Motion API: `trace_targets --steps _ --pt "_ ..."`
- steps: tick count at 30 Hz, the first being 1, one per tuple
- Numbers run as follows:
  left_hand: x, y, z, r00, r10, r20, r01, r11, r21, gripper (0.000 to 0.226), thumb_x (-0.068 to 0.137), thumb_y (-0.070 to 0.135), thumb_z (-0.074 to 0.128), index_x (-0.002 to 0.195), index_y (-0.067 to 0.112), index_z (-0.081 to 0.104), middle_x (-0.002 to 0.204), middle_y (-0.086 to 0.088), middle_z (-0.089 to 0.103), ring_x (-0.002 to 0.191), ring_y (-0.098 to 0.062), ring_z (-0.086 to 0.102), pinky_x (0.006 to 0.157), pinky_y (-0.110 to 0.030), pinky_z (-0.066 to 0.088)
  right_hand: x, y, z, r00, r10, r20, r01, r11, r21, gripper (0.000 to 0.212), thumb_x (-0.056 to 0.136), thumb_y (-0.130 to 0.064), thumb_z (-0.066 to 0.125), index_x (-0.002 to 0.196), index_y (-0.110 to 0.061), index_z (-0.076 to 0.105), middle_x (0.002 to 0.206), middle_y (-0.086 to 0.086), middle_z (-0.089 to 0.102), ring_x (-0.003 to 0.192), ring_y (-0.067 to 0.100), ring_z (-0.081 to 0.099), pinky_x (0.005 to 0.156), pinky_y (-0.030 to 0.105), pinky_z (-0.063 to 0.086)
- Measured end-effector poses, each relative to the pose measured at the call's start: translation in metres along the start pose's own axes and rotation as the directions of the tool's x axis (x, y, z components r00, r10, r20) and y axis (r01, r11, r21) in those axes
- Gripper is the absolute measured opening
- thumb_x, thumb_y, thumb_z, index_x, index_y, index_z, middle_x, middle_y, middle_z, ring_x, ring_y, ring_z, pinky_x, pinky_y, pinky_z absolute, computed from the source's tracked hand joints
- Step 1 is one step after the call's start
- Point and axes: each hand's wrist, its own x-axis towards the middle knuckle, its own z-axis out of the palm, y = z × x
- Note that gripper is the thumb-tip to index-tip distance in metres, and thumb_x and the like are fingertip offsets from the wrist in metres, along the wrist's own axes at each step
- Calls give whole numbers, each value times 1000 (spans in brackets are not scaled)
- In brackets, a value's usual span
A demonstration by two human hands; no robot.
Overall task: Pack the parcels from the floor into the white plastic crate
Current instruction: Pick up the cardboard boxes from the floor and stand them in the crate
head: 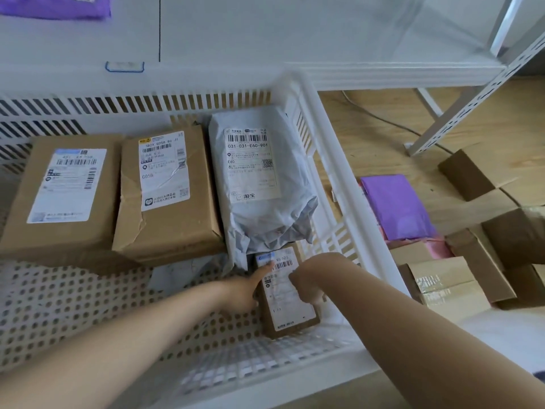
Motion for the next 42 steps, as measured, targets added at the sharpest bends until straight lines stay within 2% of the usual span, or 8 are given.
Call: trace_targets --steps 4,8,11,15,22,29,33,42 --pt "-18 -1 -13 985 -89 150 118 974 -192 61 97 22 38 146 39 5 141 -9 38 91 -23 60 71 -34 58 -14 3 -10 995 -23 -96 33 994 106 45 89 1 35 133 -6 39 131 12 48 99 25 54 80 32 48" --pt "-49 -4 -43 971 -232 52 235 910 -342 27 94 36 45 109 17 54 100 -4 59 69 -16 54 57 -27 55 -56 15 -40 925 -99 -366 203 945 257 55 88 4 35 142 -7 30 143 14 40 126 29 44 101 36 41" --pt "-76 6 -72 922 -346 -175 246 872 -423 27 89 36 51 84 12 62 67 -1 66 53 -16 55 43 -18 43 -95 34 -59 745 -24 -666 319 890 326 50 90 -4 41 138 -16 39 134 12 49 118 27 50 93 28 42" --pt "-99 41 -99 728 -311 -611 146 941 -304 34 89 36 52 79 6 64 68 -6 68 51 -21 58 50 -22 47 -134 74 -58 554 98 -827 260 923 283 34 89 -16 47 122 -18 55 123 9 58 113 25 52 81 23 36" --pt "-99 134 -117 384 -196 -902 103 980 -169 14 83 32 54 79 20 60 69 8 50 66 -17 46 61 -29 37 -151 168 -8 548 214 -809 140 930 341 34 87 -8 44 117 -17 58 120 10 56 111 29 51 92 33 43" --pt "-67 225 -101 252 -233 -939 21 972 -236 16 83 27 53 98 23 59 110 -3 64 99 -29 59 77 -28 43 -148 248 58 578 209 -789 152 922 356 41 87 0 40 120 -17 57 120 9 56 110 26 50 81 25 38" --pt "-40 268 -69 247 -218 -944 -61 969 -239 16 83 29 54 98 23 56 106 -1 65 90 -26 62 83 -33 49 -139 277 97 724 52 -688 231 921 313 37 89 -10 52 124 -21 54 124 4 56 110 22 52 90 27 40" --pt "19 280 -11 651 -373 -661 319 925 -208 51 90 39 42 137 22 34 93 -1 55 74 -15 48 53 -26 32 -58 263 171 828 -197 -526 357 908 221 107 69 -42 76 147 -31 4 148 3 32 133 24 31 106 40 33"
